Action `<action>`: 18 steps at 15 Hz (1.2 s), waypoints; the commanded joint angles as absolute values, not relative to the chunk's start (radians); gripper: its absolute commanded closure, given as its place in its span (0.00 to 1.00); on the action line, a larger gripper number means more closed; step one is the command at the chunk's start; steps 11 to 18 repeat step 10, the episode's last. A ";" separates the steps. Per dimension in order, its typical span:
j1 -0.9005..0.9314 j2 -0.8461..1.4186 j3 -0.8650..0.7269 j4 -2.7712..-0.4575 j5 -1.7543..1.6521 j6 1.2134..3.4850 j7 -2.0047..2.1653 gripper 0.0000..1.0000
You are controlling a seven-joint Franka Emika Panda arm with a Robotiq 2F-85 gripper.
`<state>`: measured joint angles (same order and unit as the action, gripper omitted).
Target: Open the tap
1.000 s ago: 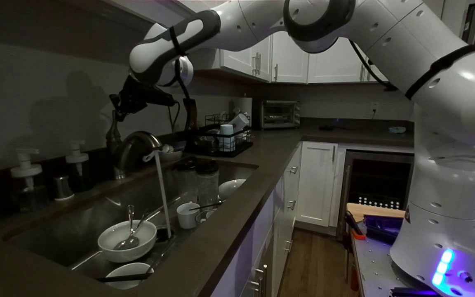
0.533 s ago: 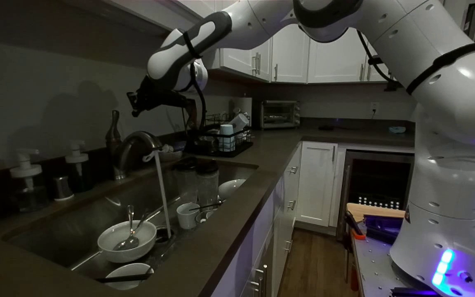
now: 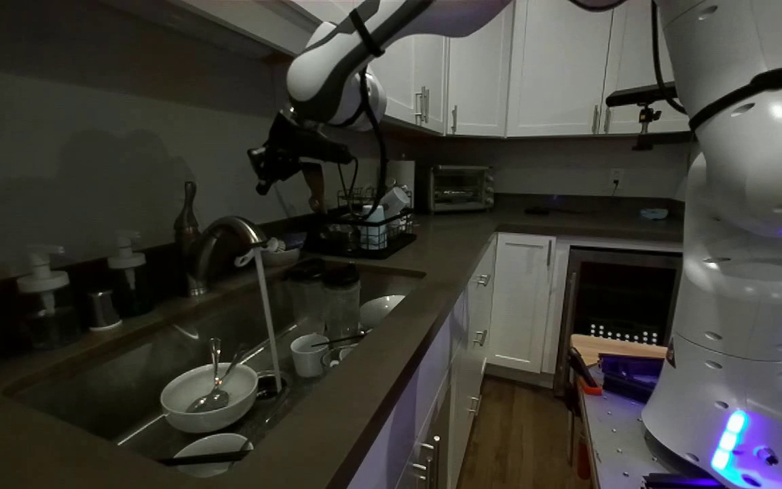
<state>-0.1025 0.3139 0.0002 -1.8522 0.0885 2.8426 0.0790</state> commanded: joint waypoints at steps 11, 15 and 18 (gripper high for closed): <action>-0.058 -0.140 -0.025 -2.190 -0.090 2.366 0.110 0.97; -0.058 -0.140 -0.025 -2.190 -0.090 2.366 0.110 0.97; -0.058 -0.140 -0.025 -2.190 -0.090 2.366 0.110 0.97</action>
